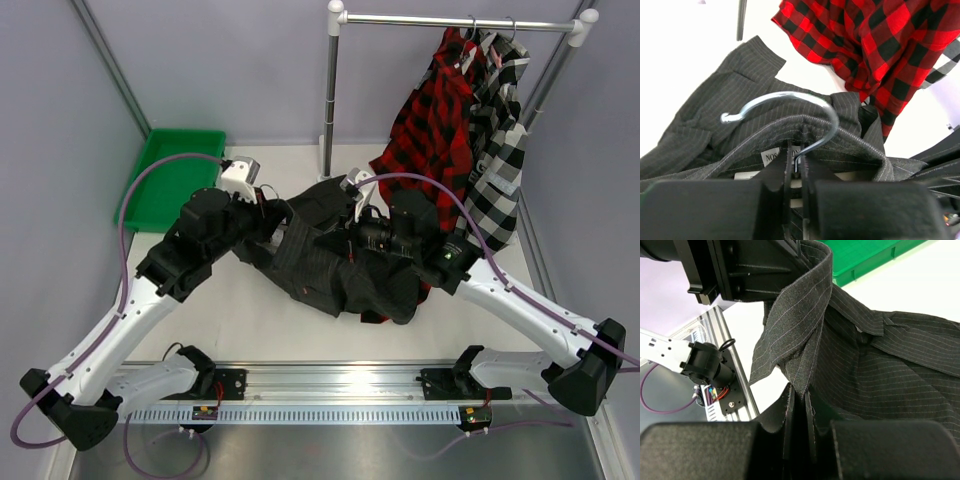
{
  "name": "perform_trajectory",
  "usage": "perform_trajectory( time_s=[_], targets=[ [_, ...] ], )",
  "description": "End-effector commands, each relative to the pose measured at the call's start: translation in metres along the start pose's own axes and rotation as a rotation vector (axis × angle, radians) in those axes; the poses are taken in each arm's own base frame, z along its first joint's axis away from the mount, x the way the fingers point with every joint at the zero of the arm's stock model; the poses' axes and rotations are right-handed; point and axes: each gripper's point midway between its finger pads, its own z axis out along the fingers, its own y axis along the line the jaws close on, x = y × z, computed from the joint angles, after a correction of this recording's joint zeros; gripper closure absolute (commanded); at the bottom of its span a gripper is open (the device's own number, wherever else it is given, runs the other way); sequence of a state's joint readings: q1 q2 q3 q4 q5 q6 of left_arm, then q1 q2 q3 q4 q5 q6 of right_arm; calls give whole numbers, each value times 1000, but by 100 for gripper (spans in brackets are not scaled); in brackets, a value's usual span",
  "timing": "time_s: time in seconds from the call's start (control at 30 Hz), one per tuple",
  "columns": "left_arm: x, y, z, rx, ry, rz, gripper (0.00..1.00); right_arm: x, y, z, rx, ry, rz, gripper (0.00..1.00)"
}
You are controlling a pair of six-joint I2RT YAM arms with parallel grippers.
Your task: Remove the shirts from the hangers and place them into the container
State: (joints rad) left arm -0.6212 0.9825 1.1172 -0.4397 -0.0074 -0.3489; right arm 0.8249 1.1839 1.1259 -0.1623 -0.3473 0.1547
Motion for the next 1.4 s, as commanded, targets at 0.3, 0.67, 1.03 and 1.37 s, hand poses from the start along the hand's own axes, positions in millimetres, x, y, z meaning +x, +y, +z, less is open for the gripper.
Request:
perform_trajectory(
  time_s=[0.3, 0.67, 1.03, 1.37],
  targets=[
    [-67, -1, -3, -57, -199, 115, 100, -29, 6, -14, 28, -129, -26, 67],
    [-44, 39, 0, -235, -197, 128, 100, -39, -10, -43, 180, -146, -18, 1],
    [-37, 66, -4, -385, -200, 85, 100, -44, 1, -41, 155, -150, 85, 1],
    [-34, 69, -5, -396, -222, 53, 100, -6, 30, 46, 95, -69, 215, 6]
  ],
)
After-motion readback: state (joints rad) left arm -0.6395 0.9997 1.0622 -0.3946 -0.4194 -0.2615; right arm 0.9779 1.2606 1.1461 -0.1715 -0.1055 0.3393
